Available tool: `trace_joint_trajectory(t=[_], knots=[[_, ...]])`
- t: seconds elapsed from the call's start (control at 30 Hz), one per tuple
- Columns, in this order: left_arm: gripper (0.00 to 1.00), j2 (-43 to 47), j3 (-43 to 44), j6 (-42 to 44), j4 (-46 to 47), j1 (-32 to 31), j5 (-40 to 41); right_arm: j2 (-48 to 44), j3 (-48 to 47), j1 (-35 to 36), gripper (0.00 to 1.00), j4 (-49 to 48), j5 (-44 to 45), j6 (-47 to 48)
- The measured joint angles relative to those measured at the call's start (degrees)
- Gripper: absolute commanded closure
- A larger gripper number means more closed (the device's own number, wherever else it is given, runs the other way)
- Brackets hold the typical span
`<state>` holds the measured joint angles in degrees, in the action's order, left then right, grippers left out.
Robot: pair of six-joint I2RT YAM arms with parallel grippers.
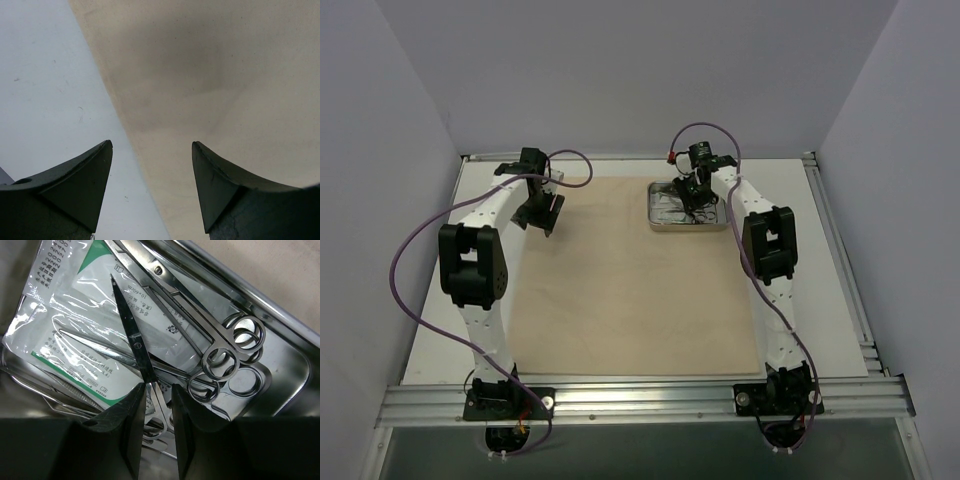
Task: Open and lay out the surgical kit
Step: Pick up the medical item from the container.
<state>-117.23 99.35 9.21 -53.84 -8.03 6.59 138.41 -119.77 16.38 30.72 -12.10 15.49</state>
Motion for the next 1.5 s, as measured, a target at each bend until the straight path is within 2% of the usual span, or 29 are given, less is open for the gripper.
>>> trace_joint_trajectory(t=[1.0, 1.4, 1.5], knots=[[0.26, 0.0, 0.0, 0.0, -0.02, 0.0, -0.04, -1.05, 2.27, -0.09, 0.75, -0.15, 0.46, -0.46], [0.26, 0.0, 0.0, 0.0, -0.02, 0.0, -0.04, -0.68, 2.97, -0.26, 0.79, -0.57, 0.22, 0.02], [0.26, 0.0, 0.0, 0.0, 0.0, 0.0, -0.04, -0.68, 2.99, -0.07, 0.86, -0.66, 0.2, 0.44]])
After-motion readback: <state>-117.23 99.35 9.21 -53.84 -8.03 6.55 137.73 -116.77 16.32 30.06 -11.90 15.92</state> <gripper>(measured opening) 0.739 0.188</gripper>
